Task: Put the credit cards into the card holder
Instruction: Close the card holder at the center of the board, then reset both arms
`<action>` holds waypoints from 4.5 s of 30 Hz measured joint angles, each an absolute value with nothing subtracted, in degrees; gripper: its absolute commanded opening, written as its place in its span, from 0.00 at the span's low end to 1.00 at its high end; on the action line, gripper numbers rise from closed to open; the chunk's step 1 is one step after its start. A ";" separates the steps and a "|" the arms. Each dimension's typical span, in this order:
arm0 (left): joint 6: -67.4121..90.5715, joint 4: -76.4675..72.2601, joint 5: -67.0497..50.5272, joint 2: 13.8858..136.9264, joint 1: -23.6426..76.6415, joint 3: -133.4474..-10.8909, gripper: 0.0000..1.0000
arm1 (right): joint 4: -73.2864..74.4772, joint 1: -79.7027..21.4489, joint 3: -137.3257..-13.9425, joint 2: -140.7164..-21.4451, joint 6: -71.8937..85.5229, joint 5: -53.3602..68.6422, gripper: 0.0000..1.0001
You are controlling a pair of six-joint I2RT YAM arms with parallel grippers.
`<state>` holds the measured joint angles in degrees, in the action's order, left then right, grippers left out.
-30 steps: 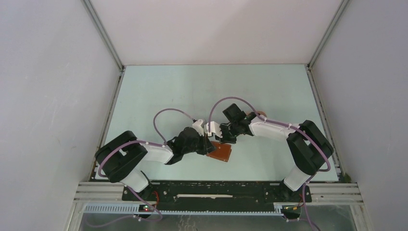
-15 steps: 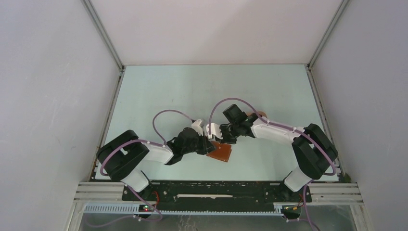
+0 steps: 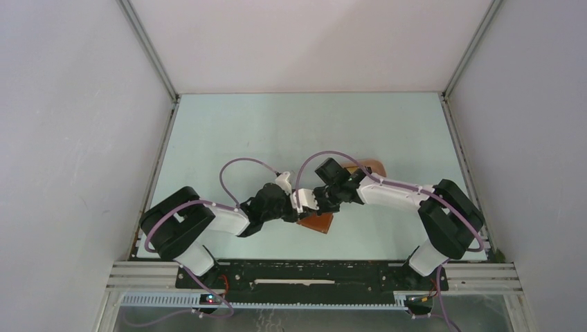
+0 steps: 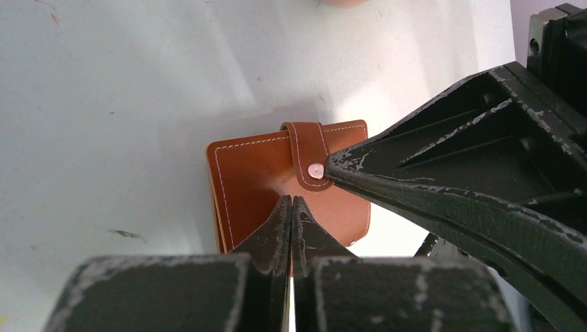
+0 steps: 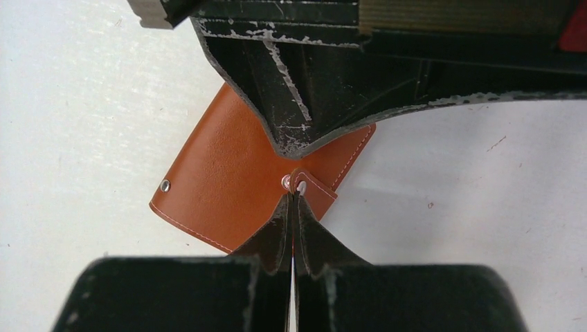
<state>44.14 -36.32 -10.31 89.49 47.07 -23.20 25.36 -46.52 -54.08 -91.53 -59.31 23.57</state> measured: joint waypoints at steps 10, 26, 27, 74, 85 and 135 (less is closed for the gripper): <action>44.14 -36.32 -10.33 89.49 47.07 -23.20 0.00 | 25.21 -48.16 -53.54 -91.88 -60.80 21.23 0.00; 44.14 -36.29 -10.72 89.49 46.76 -23.18 0.00 | 24.18 -52.42 -52.38 -91.77 -64.25 14.17 0.00; 44.16 -36.27 -10.76 89.49 46.74 -23.18 0.00 | 24.16 -52.69 -52.29 -91.74 -64.49 13.47 0.00; 27.31 -2.39 0.84 32.27 43.48 -27.05 0.94 | 38.39 -28.34 -61.32 -62.22 -43.70 23.97 1.00; 22.00 14.96 1.17 31.42 38.06 -46.22 1.00 | 38.06 -10.59 -68.20 -54.81 -19.99 30.94 1.00; 18.94 28.49 -9.69 34.44 26.79 -56.53 1.00 | 42.52 -5.23 -79.46 -54.17 -3.97 32.08 1.00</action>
<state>18.94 28.49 -9.69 34.44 26.79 -56.53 42.52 -5.23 -79.46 -54.17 -3.97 32.08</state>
